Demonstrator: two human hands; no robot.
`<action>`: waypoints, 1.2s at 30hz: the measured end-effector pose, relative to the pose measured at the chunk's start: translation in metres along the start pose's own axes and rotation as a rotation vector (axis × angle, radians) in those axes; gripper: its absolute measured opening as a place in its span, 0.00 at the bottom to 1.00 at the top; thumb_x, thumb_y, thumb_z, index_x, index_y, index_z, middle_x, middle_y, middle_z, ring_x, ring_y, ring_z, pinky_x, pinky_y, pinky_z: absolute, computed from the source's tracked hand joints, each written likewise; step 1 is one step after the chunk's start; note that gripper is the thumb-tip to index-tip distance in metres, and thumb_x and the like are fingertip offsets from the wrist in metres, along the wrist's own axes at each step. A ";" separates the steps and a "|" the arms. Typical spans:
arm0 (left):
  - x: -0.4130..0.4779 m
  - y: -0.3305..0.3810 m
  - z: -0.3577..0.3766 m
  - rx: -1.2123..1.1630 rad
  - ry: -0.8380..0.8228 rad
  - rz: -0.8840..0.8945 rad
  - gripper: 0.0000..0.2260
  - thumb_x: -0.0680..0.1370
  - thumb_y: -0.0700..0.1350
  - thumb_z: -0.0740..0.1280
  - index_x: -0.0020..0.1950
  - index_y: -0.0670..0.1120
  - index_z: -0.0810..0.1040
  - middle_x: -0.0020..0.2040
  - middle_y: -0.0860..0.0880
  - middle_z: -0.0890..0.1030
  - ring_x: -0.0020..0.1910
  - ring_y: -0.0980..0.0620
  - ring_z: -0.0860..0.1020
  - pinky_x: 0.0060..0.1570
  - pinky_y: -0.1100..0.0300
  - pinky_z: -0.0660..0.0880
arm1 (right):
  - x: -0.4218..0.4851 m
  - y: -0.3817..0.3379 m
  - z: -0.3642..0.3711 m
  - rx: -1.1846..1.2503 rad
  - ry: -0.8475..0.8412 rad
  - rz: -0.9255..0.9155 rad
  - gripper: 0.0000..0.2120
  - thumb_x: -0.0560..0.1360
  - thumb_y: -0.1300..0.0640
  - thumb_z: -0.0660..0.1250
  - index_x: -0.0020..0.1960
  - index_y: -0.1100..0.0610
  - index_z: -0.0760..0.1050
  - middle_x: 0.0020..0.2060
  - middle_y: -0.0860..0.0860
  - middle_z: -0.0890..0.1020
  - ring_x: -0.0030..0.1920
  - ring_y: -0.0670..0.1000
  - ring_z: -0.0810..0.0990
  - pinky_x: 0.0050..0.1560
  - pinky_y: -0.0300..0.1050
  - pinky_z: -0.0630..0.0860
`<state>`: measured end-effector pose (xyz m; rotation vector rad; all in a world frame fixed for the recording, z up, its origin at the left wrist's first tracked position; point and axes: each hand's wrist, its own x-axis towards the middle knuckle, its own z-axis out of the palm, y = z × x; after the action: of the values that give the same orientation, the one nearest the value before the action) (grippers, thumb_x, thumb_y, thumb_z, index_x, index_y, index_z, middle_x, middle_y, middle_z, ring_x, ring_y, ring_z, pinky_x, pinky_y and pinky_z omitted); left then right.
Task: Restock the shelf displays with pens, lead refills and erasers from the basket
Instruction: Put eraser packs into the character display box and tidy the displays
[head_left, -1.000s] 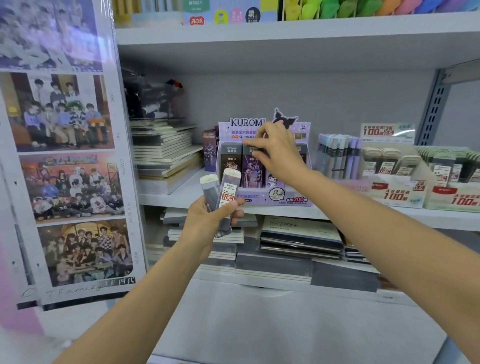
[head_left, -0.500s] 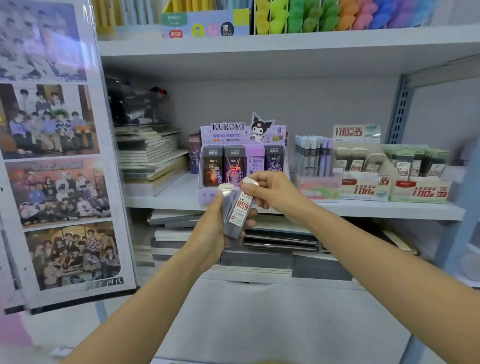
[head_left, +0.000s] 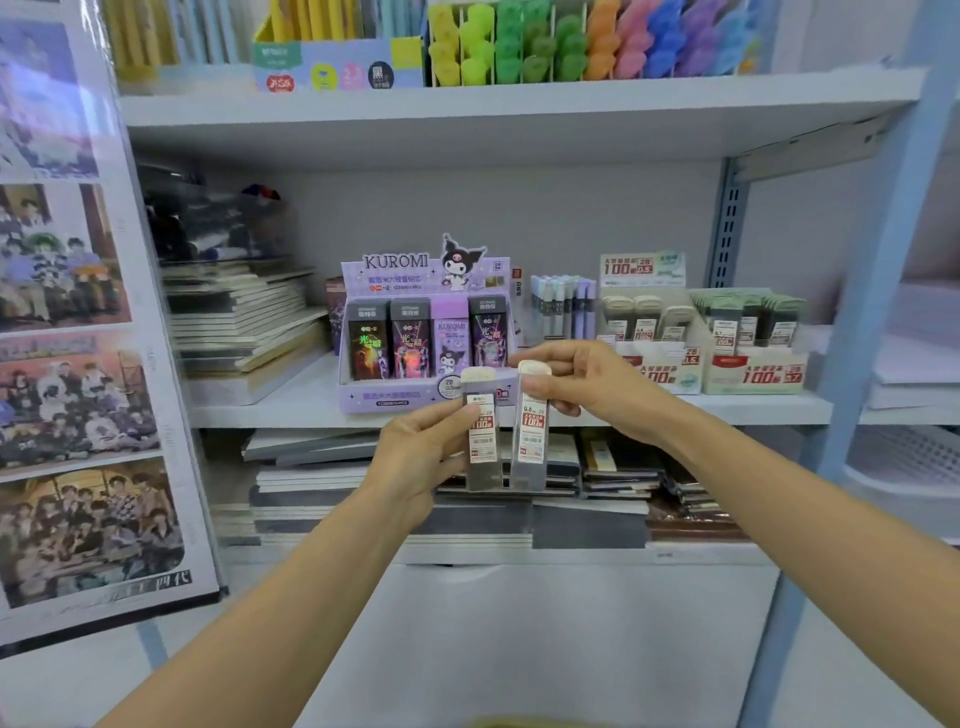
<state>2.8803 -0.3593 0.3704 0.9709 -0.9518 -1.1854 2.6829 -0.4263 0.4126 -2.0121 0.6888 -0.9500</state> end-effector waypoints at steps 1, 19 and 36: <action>0.000 -0.001 0.006 -0.001 -0.040 -0.003 0.10 0.76 0.39 0.70 0.56 0.40 0.82 0.50 0.42 0.85 0.49 0.45 0.84 0.43 0.57 0.82 | -0.004 0.000 -0.002 -0.035 -0.017 -0.007 0.13 0.75 0.54 0.71 0.59 0.49 0.80 0.39 0.53 0.83 0.34 0.46 0.73 0.34 0.36 0.70; 0.051 -0.027 0.115 1.147 -0.180 0.935 0.16 0.81 0.43 0.62 0.68 0.46 0.73 0.69 0.49 0.72 0.70 0.52 0.67 0.70 0.57 0.62 | -0.047 -0.008 -0.154 -0.408 0.448 -0.024 0.10 0.79 0.51 0.64 0.51 0.57 0.79 0.37 0.45 0.82 0.33 0.40 0.76 0.34 0.33 0.71; 0.100 -0.050 0.135 1.813 -0.096 1.061 0.33 0.81 0.56 0.57 0.80 0.50 0.44 0.80 0.49 0.50 0.79 0.46 0.41 0.72 0.42 0.30 | 0.010 0.027 -0.191 -0.791 0.707 -0.072 0.05 0.78 0.54 0.66 0.49 0.54 0.79 0.41 0.47 0.79 0.40 0.42 0.75 0.41 0.37 0.71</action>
<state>2.7505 -0.4771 0.3713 1.3185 -2.2369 0.8628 2.5305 -0.5296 0.4715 -2.3448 1.5757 -1.6422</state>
